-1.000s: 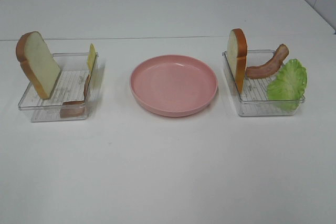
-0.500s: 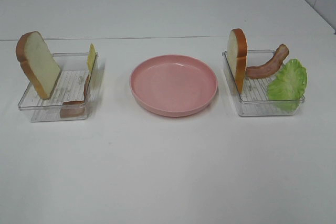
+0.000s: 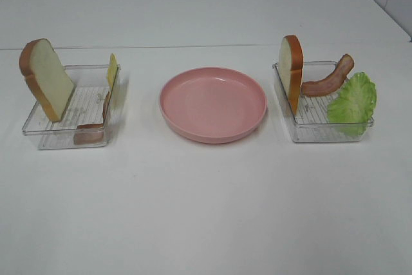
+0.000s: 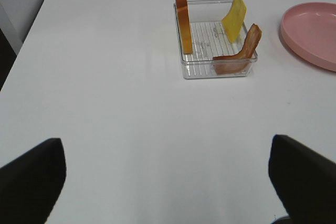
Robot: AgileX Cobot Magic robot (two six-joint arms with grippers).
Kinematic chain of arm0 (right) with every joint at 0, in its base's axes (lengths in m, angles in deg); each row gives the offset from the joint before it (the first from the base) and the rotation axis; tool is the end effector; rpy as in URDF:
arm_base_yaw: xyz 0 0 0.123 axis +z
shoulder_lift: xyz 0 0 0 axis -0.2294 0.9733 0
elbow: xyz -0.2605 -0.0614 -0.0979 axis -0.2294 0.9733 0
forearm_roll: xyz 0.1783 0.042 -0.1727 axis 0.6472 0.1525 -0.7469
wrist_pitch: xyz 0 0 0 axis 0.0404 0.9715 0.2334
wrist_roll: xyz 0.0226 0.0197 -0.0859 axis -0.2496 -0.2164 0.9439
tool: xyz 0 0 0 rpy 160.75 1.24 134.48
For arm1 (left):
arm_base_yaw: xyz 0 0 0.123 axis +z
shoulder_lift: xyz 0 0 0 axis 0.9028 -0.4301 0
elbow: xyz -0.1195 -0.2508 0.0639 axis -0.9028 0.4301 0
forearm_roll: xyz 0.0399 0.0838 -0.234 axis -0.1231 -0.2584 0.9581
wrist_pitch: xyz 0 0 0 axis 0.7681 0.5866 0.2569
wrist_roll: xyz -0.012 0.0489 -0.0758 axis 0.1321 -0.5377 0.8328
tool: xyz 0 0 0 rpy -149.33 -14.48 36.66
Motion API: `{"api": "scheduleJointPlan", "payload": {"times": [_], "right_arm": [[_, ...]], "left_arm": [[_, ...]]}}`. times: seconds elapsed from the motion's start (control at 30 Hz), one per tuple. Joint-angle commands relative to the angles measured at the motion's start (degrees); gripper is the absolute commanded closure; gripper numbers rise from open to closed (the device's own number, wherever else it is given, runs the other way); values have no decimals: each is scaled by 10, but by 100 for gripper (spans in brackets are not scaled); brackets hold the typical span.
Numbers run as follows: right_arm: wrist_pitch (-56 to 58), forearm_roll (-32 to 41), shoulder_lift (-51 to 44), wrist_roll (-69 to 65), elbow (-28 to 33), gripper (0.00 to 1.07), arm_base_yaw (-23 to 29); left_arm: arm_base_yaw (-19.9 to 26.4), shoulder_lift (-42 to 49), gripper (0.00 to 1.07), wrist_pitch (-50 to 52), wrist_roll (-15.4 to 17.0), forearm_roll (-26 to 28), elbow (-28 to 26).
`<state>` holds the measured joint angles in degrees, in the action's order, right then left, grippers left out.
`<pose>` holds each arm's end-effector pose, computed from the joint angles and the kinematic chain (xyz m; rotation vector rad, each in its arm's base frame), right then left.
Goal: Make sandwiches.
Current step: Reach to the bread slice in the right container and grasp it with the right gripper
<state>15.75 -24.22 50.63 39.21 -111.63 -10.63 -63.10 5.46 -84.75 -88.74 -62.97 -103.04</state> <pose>0.0740 -0.0005 0.3002 -0.0339 2.0749 -0.0233 -0.0088 -0.0014 0.2816 -0.0326 2.0352 -0.0071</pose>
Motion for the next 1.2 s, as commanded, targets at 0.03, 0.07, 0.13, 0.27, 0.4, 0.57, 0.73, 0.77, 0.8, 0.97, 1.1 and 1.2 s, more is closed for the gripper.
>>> {"api": "scheduleJointPlan", "payload": {"times": [0.03,0.07,0.13,0.27,0.4,0.57,0.73,0.77,0.8,0.97,1.1,1.2], "right_arm": [[-44,14,41,3,-7,13,-3],[-50,19,57,3,-9,13,-3],[-56,32,98,4,-22,13,-3],[-57,40,218,6,-73,13,-2],[-50,40,309,7,-127,13,-2],[-40,44,403,42,-195,13,-2],[-40,49,466,50,-249,13,-2],[-32,51,477,50,-258,13,-2],[-32,51,477,50,-258,13,-2],[15,72,533,54,-331,13,-2],[60,91,594,63,-410,13,-1],[82,101,626,65,-453,13,-1]], "left_arm": [[2,3,9,2,1,1,1],[2,3,9,2,1,1,1],[2,3,9,2,1,1,1],[2,3,9,2,1,1,1],[2,3,9,2,1,1,1],[2,3,9,2,1,1,1],[2,3,9,2,1,1,1],[2,3,9,2,1,1,1],[2,3,9,2,1,1,1],[2,3,9,2,1,1,1],[2,3,9,2,1,1,1],[2,3,9,2,1,1,1]]}}
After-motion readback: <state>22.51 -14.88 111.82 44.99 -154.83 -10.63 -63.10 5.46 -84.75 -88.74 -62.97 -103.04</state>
